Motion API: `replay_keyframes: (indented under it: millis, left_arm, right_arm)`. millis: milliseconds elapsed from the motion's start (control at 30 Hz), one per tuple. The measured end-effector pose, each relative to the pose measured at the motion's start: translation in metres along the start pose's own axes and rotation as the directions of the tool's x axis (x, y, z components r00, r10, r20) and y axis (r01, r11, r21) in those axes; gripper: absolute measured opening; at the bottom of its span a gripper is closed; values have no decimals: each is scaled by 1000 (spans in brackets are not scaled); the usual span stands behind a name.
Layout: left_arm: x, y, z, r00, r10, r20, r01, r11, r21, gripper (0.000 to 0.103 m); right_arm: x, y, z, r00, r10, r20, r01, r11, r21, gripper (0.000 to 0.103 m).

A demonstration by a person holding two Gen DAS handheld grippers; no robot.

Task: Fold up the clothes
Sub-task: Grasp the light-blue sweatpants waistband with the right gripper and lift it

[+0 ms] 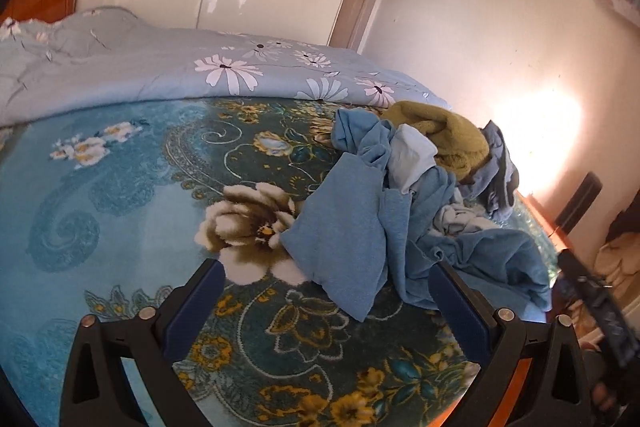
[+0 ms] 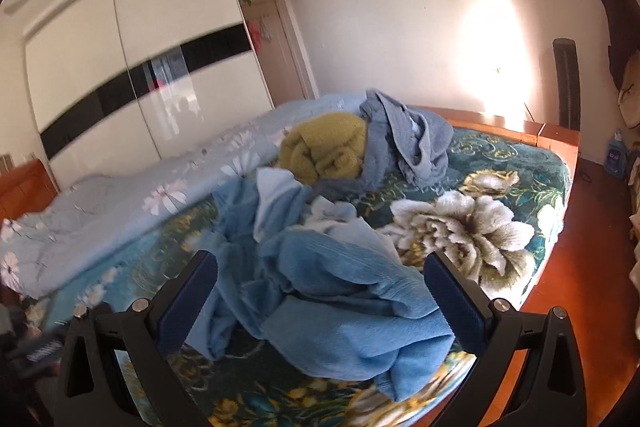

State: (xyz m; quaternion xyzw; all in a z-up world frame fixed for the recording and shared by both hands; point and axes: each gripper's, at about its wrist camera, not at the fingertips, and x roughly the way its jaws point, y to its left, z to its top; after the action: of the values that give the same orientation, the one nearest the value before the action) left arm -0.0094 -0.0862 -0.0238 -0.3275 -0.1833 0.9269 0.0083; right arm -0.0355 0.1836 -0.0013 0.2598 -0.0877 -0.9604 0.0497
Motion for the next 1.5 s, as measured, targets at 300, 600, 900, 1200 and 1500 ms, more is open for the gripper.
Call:
replay_keyframes:
  millis: [300,600,900,1200,1500]
  left_arm:
    - [-7,30,3,1000,-4,-15,4,1000,-20,103]
    - [-22,67,7,999,-38,-35,34,994,-102,103]
    - [-33,86,12,1000,-17,-17,15,993,-120,103]
    - [-46,105,5,1000,-21,-23,17,989,-149,103]
    - [-52,138,0,1000,20,-20,-23,982,-185,103]
  right_arm:
    - [54,40,-9,984,-53,-167,2,956,-292,8]
    - [12,20,110,995,-96,30,101,966,-237,5]
    - [-86,72,230,904,-102,415,232,933,-277,0]
    - [-64,153,219,970,-6,242,122,874,-470,0]
    - [133,182,48,911,81,-405,-216,929,-301,67]
